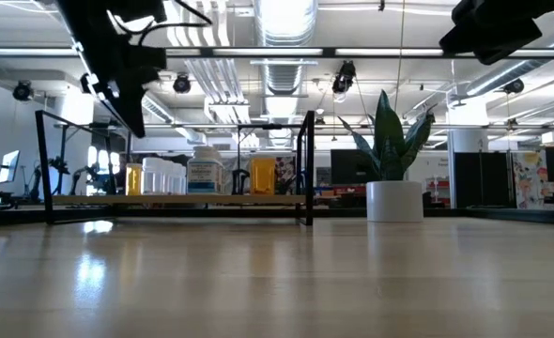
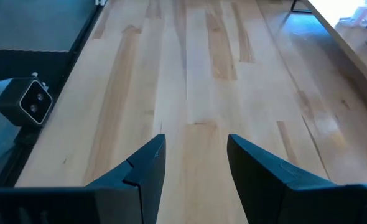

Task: Pick and place medicine bottles onto shelf by color
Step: Put the small orange medicine container on the shelf

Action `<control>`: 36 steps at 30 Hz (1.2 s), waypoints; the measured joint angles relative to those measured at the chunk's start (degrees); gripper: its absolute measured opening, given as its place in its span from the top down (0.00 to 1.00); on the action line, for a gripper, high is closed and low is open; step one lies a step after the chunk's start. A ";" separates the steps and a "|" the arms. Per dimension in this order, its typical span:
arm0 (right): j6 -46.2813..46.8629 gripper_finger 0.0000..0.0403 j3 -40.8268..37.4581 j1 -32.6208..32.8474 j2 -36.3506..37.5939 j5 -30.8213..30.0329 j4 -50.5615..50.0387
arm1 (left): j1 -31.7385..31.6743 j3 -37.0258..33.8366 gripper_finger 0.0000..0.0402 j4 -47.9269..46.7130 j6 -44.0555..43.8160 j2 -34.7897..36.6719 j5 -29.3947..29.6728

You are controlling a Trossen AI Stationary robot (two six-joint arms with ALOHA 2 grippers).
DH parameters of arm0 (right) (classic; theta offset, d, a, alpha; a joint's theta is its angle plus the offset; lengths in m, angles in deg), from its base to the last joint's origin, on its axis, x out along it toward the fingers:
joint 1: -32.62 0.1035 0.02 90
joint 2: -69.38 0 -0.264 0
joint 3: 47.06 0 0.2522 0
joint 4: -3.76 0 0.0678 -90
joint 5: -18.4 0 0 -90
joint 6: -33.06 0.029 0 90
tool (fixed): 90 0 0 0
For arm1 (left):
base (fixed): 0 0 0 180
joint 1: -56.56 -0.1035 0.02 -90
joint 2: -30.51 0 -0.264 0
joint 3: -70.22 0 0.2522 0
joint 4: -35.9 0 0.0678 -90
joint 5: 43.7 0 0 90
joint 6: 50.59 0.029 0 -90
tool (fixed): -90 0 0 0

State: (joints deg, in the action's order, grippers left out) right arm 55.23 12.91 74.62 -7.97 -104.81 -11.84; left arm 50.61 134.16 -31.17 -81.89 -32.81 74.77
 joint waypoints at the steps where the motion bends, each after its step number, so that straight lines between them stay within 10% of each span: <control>1: -0.01 0.60 0.00 0.00 -0.01 0.02 0.01 | -0.15 0.00 0.99 0.52 0.30 -0.97 0.83; 18: 0.17 0.60 0.00 0.00 -0.01 0.07 0.39 | -3.00 1.11 1.00 4.98 1.96 -11.02 0.29; 36: 3.64 0.60 -0.02 0.00 0.03 0.67 -0.97 | -1.52 3.15 1.00 7.27 3.75 -4.55 0.12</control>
State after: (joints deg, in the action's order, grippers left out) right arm 58.87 12.89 74.62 -7.95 -104.15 -12.81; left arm 49.09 137.30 -23.90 -78.14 -37.37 74.88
